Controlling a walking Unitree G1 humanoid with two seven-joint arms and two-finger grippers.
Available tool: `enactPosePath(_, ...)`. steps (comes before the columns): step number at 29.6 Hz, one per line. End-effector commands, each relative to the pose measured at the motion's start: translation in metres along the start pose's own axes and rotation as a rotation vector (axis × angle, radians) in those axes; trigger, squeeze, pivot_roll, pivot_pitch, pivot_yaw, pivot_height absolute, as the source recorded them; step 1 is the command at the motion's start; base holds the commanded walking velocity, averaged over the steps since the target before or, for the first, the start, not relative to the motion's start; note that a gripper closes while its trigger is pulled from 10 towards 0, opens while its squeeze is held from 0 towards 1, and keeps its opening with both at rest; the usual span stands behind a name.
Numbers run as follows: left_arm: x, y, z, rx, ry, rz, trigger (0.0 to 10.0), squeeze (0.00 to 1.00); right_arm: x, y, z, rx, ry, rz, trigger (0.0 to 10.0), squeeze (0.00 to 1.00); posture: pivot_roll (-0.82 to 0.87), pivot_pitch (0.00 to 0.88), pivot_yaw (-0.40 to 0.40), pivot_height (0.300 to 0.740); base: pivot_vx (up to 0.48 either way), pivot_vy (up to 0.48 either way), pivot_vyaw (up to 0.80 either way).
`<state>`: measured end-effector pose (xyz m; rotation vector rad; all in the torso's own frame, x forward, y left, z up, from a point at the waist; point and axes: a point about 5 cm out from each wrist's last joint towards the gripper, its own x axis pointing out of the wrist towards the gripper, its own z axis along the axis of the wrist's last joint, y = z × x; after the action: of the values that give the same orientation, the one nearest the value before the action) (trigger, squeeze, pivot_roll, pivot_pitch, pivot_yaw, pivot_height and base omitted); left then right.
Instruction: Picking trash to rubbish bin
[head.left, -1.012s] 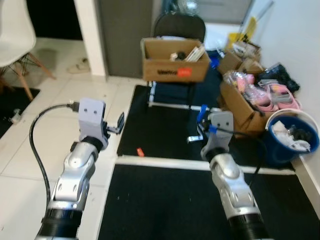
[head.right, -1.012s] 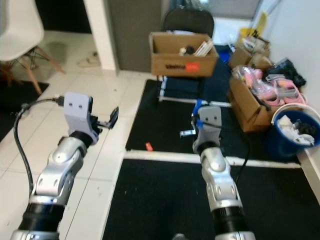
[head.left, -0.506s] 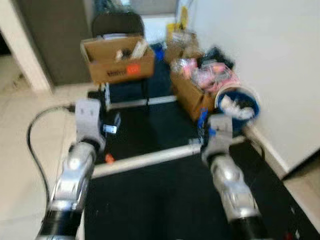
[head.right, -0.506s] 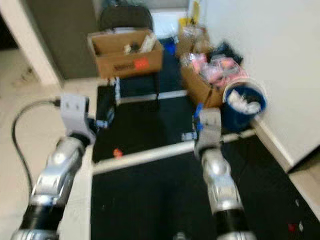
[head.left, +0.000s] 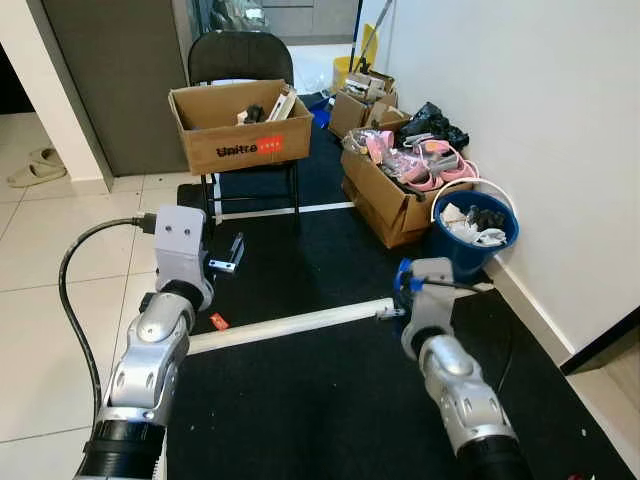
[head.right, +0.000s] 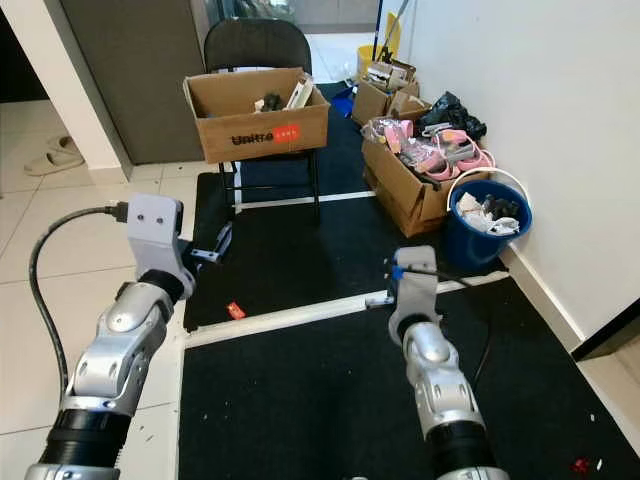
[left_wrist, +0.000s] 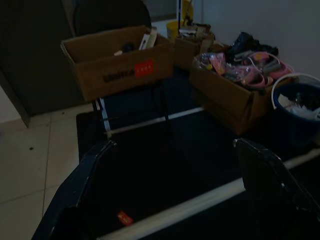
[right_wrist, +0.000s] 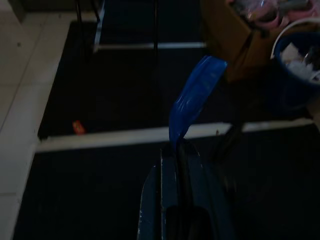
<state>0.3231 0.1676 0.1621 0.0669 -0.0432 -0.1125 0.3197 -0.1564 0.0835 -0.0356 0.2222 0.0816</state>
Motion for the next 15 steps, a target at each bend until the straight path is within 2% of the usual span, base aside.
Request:
enactPosePath(1, -0.003, 0.001, -0.017, -0.008, 0.078, -0.001, 10.0, 0.0, -0.002, 0.004, -0.01, -0.015, 0.042, 0.017, 10.0, 0.0, 0.03, 0.069, 0.01, 0.74, 0.326, 0.0, 0.0)
enactPosePath(8, -0.006, 0.004, -0.029, 0.008, 0.137, 0.027, 10.0, 0.0, -0.002, 0.005, -0.018, -0.033, 0.062, 0.021, 10.0, 0.0, 0.03, 0.064, 0.01, 0.74, 0.37, 0.0, 0.0)
enactPosePath(15, -0.009, 0.007, -0.043, 0.016, 0.197, 0.033, 10.0, 0.0, -0.005, 0.009, -0.03, -0.091, 0.102, 0.063, 10.0, 0.0, 0.03, 0.065, 0.011, 0.74, 0.382, 0.0, 0.0)
